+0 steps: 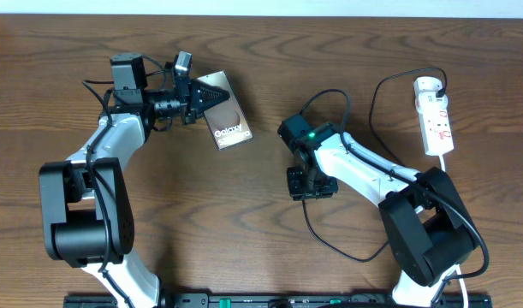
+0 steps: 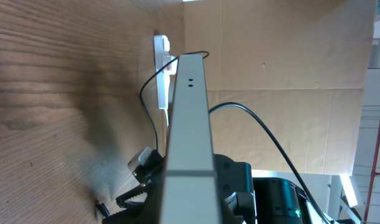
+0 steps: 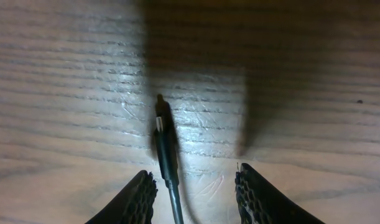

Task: Plug charger to phone and switch on socket
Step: 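Close the right gripper on the cable's connector plug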

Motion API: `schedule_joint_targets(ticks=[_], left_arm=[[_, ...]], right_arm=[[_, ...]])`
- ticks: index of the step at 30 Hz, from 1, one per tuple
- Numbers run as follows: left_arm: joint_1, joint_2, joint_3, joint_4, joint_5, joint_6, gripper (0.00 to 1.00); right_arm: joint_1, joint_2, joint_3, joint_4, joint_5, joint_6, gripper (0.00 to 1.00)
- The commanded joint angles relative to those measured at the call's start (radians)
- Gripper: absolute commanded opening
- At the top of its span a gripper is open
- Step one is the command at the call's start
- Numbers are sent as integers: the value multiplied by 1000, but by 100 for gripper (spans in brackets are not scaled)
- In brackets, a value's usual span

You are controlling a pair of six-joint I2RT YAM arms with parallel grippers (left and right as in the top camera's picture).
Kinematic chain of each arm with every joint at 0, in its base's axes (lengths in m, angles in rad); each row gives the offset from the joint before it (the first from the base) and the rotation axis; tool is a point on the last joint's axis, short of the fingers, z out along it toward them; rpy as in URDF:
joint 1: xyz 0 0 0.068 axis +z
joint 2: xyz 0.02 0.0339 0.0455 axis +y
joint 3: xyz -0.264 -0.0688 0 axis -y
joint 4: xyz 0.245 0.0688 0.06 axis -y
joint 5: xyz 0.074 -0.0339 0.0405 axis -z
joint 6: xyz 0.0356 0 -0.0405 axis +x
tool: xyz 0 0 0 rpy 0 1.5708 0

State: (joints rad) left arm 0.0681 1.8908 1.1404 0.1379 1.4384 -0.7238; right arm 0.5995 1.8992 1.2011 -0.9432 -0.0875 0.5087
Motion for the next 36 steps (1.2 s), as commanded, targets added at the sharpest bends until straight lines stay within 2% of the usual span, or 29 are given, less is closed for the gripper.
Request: schedule_joint_targets(ticks=[1,36], left_arm=[[-4,-6,9,4,47,17,7],[-4,-6,9,-2,47,17,7]], right_arm=[[7,-1,-8,12,19,14,41],[63,1,-27,69,78,32,38]])
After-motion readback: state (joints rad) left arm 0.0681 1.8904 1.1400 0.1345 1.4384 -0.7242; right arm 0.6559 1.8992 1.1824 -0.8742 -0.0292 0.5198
